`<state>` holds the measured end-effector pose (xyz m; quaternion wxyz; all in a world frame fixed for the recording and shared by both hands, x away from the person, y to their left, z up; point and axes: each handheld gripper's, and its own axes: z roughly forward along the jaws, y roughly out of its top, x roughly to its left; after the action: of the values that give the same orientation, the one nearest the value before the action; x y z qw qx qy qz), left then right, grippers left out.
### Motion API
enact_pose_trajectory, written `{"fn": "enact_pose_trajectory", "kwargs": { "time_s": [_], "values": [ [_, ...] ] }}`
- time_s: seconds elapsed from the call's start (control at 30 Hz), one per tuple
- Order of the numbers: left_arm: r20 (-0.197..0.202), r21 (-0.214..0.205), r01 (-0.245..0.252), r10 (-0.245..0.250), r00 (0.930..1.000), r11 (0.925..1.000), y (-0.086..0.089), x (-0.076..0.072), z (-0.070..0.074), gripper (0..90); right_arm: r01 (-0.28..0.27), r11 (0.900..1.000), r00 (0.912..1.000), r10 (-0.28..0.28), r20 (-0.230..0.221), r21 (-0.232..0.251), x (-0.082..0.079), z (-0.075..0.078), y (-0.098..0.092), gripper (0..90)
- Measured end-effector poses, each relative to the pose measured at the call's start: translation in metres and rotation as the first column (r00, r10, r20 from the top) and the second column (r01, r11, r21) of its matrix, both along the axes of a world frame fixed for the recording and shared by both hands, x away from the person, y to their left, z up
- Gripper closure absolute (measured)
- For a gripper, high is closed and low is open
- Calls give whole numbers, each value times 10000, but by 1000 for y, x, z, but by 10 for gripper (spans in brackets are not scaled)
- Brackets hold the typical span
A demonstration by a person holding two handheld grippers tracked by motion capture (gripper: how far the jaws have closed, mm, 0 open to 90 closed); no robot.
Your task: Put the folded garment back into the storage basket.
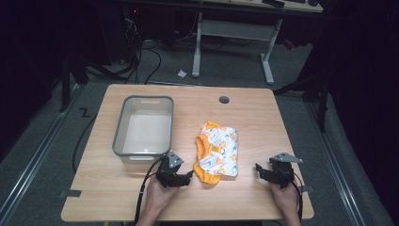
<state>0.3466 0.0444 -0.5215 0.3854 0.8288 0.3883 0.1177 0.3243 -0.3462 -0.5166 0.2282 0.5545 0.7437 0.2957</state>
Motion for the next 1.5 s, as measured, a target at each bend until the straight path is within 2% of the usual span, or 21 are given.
{"fn": "enact_pose_trajectory", "kwargs": {
  "time_s": [0.23, 0.53, 0.67, 0.9, 0.97, 1.1, 1.2, 1.4, 1.5],
  "values": [
    [33, -356, 73, -72, 10000, 9993, -3, -2, 9, 265, 24, 10000, 10000, -24, 1, 1, 0, 0, 0, 330],
    [-123, -870, 151, -163, 9998, 9961, -13, 0, 21, 254, 8, 10000, 10000, -8, -1, 3, 0, 0, 0, 329],
    [-198, -915, 264, -283, 9994, 9955, -23, 3, 30, 247, 3, 10000, 10000, -3, -1, 1, 0, 0, 0, 329],
    [-428, -1050, 448, -495, 9979, 9935, -34, 11, 35, 235, 10, 10000, 10000, -10, -1, 2, 0, 0, 0, 330],
    [-554, -1178, 419, -487, 9973, 9921, -37, 13, 37, 235, 8, 10000, 10000, -8, 0, 8, -1, 0, 0, 330],
    [-674, -1150, 298, -377, 9970, 9929, -45, 18, 42, 218, -9, 10000, 10000, 9, 8, 7, -1, 0, 1, 330],
    [-705, -1492, 161, -269, 9972, 9887, -48, 21, 46, 217, -23, 10000, 10000, 23, -2, 15, -1, 0, 1, 330],
    [-673, -1272, 220, -307, 9973, 9916, -57, 33, 54, 210, -132, 9999, 9999, 132, 20, -1, -1, 0, 1, 330],
    [-789, -1107, 205, -294, 9964, 9936, -61, 43, 55, 205, -130, 9999, 9999, 130, 20, -3, -1, 0, 1, 329]
  ]
}}
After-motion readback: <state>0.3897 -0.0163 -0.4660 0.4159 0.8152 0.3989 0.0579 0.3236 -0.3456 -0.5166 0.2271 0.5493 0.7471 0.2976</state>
